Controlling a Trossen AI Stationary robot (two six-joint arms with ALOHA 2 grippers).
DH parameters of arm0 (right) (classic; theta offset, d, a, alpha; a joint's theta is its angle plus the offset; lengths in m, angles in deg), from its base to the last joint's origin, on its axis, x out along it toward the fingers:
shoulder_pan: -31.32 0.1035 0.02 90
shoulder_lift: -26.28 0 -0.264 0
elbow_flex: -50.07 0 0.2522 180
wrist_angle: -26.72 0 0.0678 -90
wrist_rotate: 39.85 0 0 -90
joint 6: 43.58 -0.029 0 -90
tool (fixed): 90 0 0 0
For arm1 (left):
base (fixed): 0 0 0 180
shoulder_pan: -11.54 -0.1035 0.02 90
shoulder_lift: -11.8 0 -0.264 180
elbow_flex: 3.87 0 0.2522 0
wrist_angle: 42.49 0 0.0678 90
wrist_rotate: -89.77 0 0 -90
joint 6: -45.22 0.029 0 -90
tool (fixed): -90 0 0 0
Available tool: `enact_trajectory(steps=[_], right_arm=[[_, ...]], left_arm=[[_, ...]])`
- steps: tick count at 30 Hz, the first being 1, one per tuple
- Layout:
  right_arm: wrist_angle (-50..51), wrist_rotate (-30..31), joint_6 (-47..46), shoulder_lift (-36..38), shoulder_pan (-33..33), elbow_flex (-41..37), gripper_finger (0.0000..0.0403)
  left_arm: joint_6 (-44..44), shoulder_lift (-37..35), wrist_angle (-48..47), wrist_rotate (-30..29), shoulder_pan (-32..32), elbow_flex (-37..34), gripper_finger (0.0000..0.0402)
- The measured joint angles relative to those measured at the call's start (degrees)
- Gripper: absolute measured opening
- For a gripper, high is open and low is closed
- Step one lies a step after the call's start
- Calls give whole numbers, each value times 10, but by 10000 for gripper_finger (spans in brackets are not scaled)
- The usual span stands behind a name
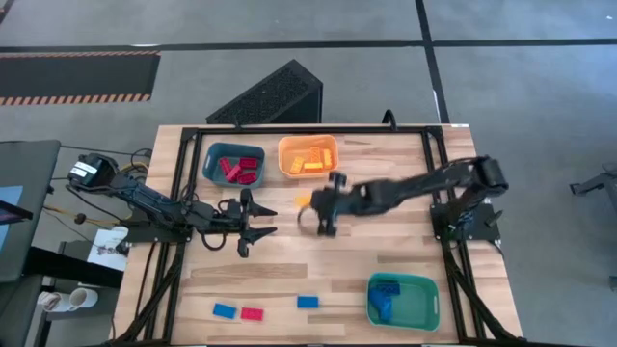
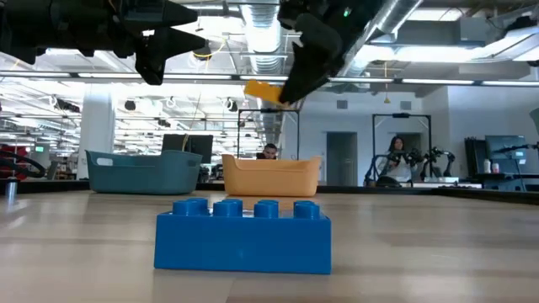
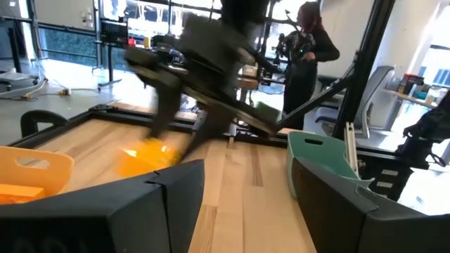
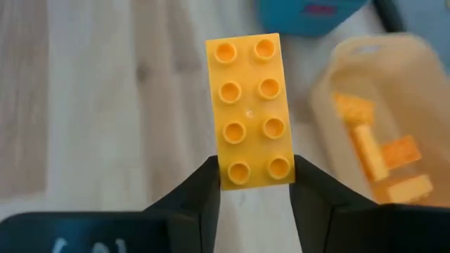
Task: Sort & place blocks by color
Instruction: Put the yellow game piece into the yellow bin, then put the blue game piece into the green bin
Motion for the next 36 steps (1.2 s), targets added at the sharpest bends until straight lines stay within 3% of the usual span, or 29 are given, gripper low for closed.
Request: enact_trajectory(steps=[7,13,20,29,32,36], right_arm=[[-199,-76,11,76,-136,-129,161],[-207,-104,0,62,-202,-134,167],[-205,-118,-42,36,-228,-135,213],[-186,-123,-65,63,-204,-135,257],[-175,-122,-66,92,-158,-135,255],[-166,-103,-66,134,-72,-135,255]], left_arm=[[1,0,1,0,0,0,201],[9,0,2,1,0,0,201],[9,0,2,1,0,0,201],[1,0,2,12,0,0,201],[1,0,0,22,11,0,201],[26,0,-54,-9,59,21,201]])
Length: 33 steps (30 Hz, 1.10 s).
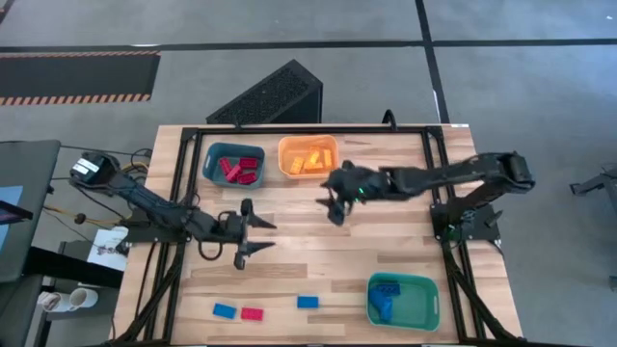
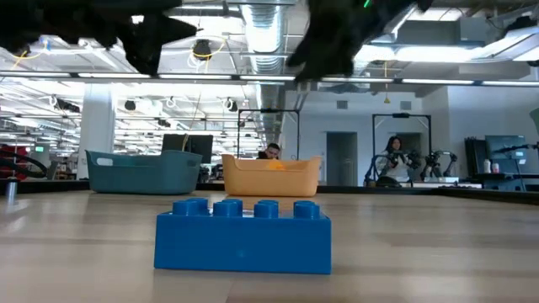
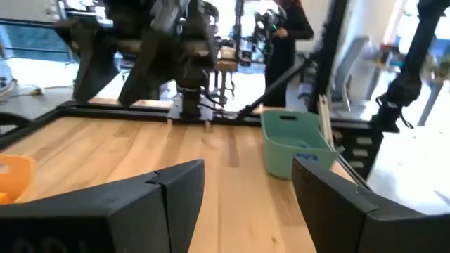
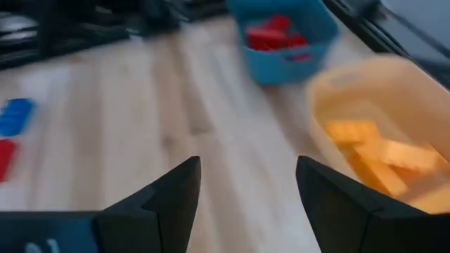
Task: Sort & place blocks by color
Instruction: Put the blue game piece into the green bin
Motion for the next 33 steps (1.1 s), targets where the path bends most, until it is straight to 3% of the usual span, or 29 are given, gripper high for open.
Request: enact_trajectory(steps=[4,9,15,18,21,24,28,33], right_arm=[[-8,58,0,30,87,0,255],[-33,130,2,34,170,0,254],[-28,173,4,23,219,0,254],[-35,178,3,24,234,0,254],[-32,179,-2,24,243,0,254],[-35,182,-9,24,252,0,254],[-38,200,-9,24,263,0,254],[-40,206,-11,24,263,0,254]], left_arm=[[10,0,-126,-11,46,56,201],[-37,0,-383,1,81,149,201],[-118,0,-526,84,105,211,201],[-177,13,-643,114,131,242,201],[-241,47,-710,122,168,291,201],[-258,102,-740,112,216,382,195],[-276,192,-895,69,268,498,178],[-352,261,-941,81,290,545,173]])
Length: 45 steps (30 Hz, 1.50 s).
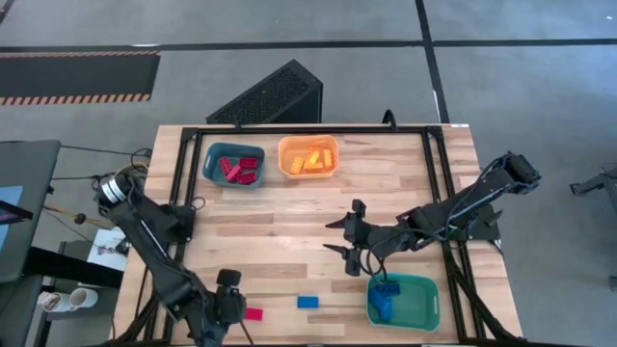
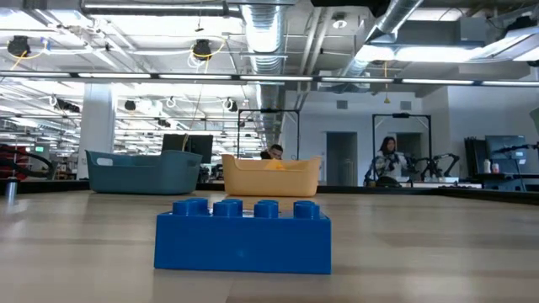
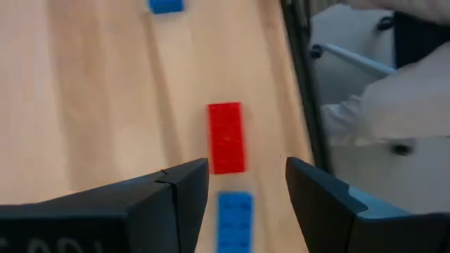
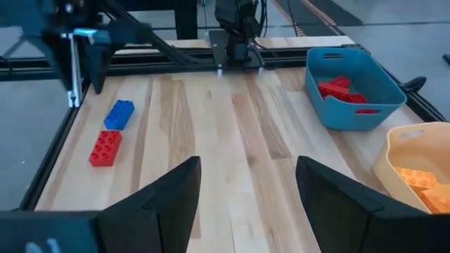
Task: Sort & place blocks by color
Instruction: Put the blue game piece into the green bin
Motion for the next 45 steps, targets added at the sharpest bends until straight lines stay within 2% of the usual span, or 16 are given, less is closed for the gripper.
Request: enact_trajectory(steps=[9,13,16,22,25,31,40,45], right_arm=[[-3,1,-5,0,11,0,254],[-3,4,-16,0,28,0,254],[-2,17,-18,0,41,0,254],[-2,50,-19,0,56,0,254],[-2,50,-20,0,54,0,254],[-2,50,-19,0,48,0,254],[-1,50,-19,0,31,0,254],[0,50,-14,0,31,0,254]], left_arm=[[-65,27,27,27,10,-18,212],[-97,18,42,16,25,-69,241],[-134,-8,87,17,45,-125,258],[-200,-31,141,86,54,-201,266],[-198,-29,140,96,54,-214,266],[-166,-29,138,72,51,-217,266],[-144,-29,144,67,51,-217,266],[-135,-12,157,84,53,-215,247]])
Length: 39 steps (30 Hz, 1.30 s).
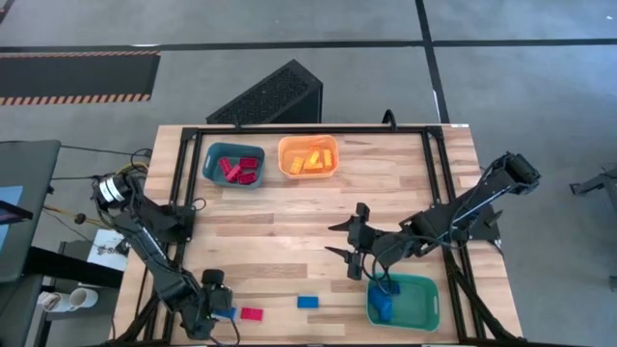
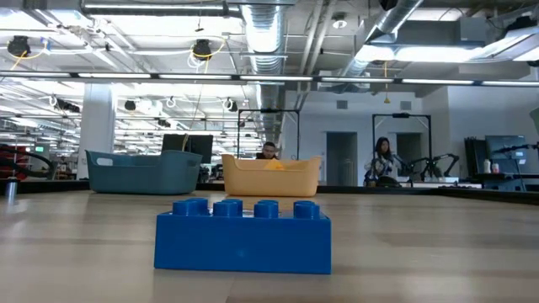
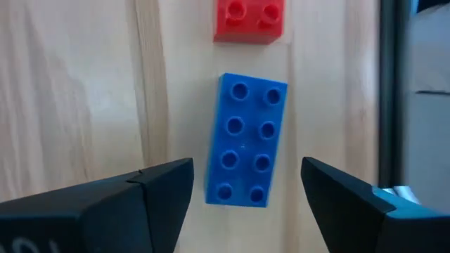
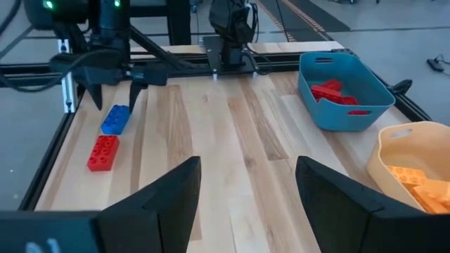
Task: Sort & place blocks by color
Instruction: Put the blue game piece into the green bin
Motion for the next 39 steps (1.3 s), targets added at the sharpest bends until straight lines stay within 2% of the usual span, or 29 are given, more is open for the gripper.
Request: enact_trajectory(steps=[8,12,14,15,18,20,22,25,28,31,35,37,39], right_arm=[[2,0,2,0,-3,0,254],[4,-1,2,0,-3,0,254],[2,-2,4,0,-3,0,254],[1,-2,6,0,-3,0,254],[-4,-2,15,0,-2,0,254],[-13,-3,19,0,-2,0,254],[-20,-4,21,0,-2,0,254],[-42,-4,26,0,-2,0,254],[-81,-9,53,0,2,-4,254],[-193,-21,83,0,2,-43,254],[-355,-67,78,0,-22,-118,254],[-418,-91,56,0,-42,-154,254],[-469,-100,43,-1,-60,-183,254]], left_arm=[[5,50,9,10,-2,3,200],[20,43,-6,23,-5,3,134],[23,26,-68,49,-13,7,99],[26,13,-105,48,-17,9,100],[36,-52,-157,-1,-28,26,100],[43,-104,-182,-76,-33,23,100],[57,-158,-161,-158,-40,14,100],[113,-240,-66,-261,-54,-27,100],[211,-306,107,-314,-78,-108,100],[310,-349,337,-310,-117,-212,100],[410,-360,598,-297,-181,-321,100],[445,-354,680,-286,-214,-348,100],[471,-347,722,-275,-247,-358,100]])
